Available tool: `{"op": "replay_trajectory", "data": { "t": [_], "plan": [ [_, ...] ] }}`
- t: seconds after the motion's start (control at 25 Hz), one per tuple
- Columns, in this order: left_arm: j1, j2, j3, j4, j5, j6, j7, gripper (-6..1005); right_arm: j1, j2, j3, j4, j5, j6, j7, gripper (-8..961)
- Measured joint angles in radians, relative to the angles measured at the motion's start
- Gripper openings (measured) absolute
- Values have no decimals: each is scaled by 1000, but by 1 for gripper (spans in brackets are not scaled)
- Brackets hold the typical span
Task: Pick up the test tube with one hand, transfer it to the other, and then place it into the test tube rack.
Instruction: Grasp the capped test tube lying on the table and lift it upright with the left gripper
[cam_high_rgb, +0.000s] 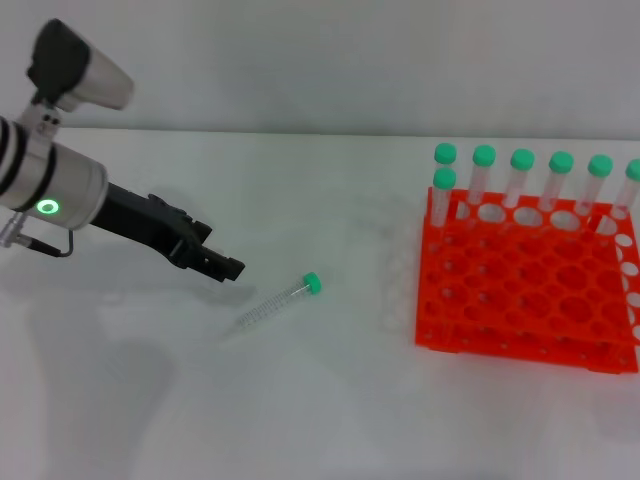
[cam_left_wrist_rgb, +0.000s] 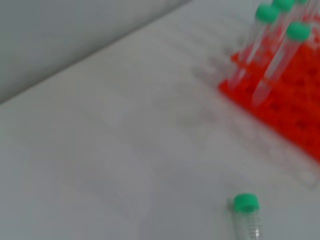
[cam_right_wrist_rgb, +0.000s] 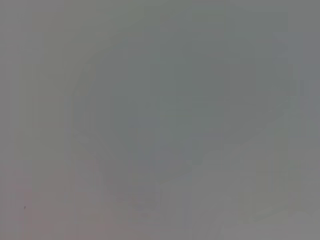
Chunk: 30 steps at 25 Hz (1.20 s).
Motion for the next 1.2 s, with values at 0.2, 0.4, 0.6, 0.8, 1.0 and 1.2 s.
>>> {"op": "replay_trajectory", "data": {
  "t": [0.2,0.4,0.6,0.8,1.0,1.2],
  "plan": [
    [-29,-59,1,0,66,-92,23,874,2,0,0,0,0,0,0,827],
    [-64,-97,1,2,123,-129,24,875,5,0,0,0,0,0,0,826],
    [-86,-107,1,11,153,-128,13,874,6,1,0,0,3,-2,1,826],
    [-99,-106,0,30,180,-128,-19,853,6,1,0,0,14,-3,2,825],
    [-104,-107,-1,61,217,-147,-50,815,6,0,0,-3,16,-13,3,825],
    [-107,-108,-1,77,238,-159,-71,817,9,-1,0,-6,16,-15,4,824]
  ]
}}
